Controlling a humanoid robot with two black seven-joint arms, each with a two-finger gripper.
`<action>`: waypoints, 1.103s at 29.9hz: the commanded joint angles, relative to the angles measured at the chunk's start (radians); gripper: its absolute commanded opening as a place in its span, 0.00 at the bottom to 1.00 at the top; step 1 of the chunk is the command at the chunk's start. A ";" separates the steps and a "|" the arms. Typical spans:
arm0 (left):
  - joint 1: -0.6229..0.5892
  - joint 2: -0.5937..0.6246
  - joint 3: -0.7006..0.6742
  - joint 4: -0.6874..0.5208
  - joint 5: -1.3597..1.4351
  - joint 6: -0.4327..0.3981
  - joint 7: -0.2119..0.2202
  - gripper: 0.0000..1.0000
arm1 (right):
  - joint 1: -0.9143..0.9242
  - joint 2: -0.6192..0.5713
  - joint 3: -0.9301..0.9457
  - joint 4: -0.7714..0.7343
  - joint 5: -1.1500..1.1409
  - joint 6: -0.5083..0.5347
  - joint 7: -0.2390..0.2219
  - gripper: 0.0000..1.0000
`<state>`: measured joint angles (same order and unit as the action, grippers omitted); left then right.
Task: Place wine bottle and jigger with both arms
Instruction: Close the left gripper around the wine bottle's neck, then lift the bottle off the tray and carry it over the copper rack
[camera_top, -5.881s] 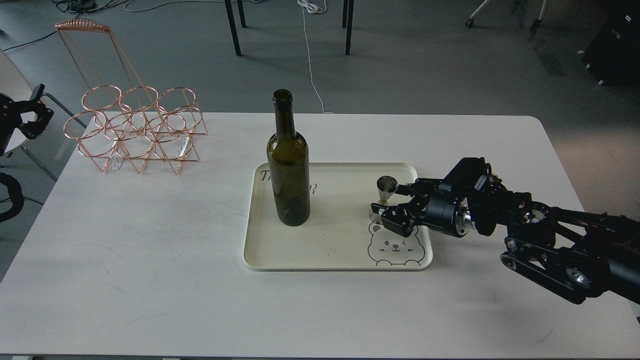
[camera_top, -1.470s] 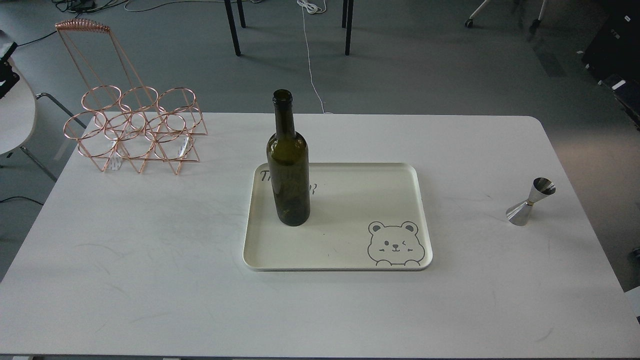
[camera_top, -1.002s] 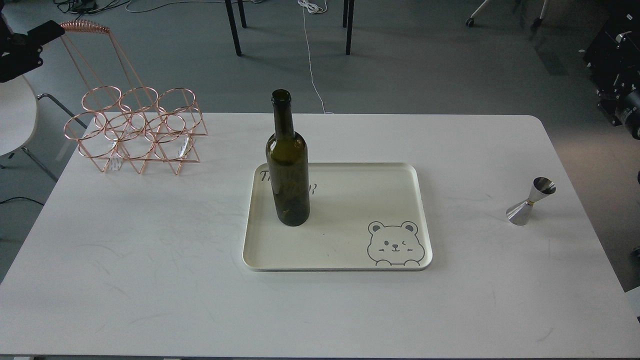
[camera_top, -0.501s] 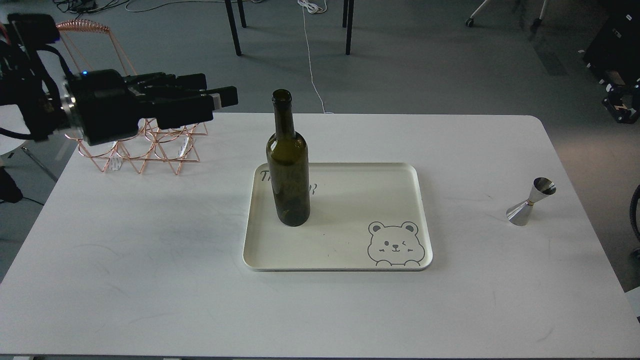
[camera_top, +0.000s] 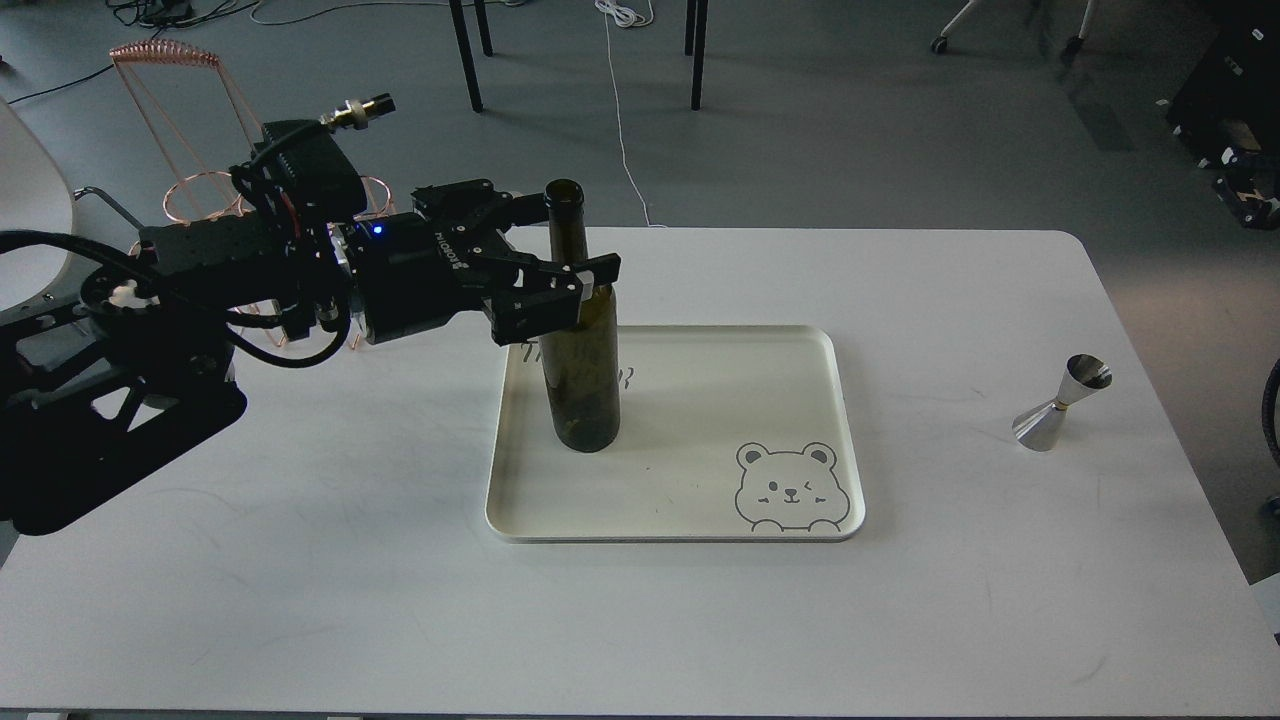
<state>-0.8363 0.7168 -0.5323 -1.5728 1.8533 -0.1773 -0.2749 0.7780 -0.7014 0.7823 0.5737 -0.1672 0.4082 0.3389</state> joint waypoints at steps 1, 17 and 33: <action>0.002 -0.023 0.002 0.037 0.001 0.001 0.000 0.78 | 0.001 0.000 0.002 0.002 0.000 -0.002 0.000 0.98; 0.000 -0.037 0.000 0.059 0.001 0.018 0.000 0.41 | 0.001 0.000 0.006 0.003 0.000 -0.002 0.000 0.98; -0.116 0.111 -0.034 0.030 -0.078 0.007 -0.009 0.11 | 0.009 -0.003 0.005 0.003 0.000 0.000 0.000 0.98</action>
<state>-0.8946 0.7632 -0.5546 -1.5397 1.8306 -0.1601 -0.2771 0.7809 -0.7010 0.7884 0.5770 -0.1675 0.4065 0.3390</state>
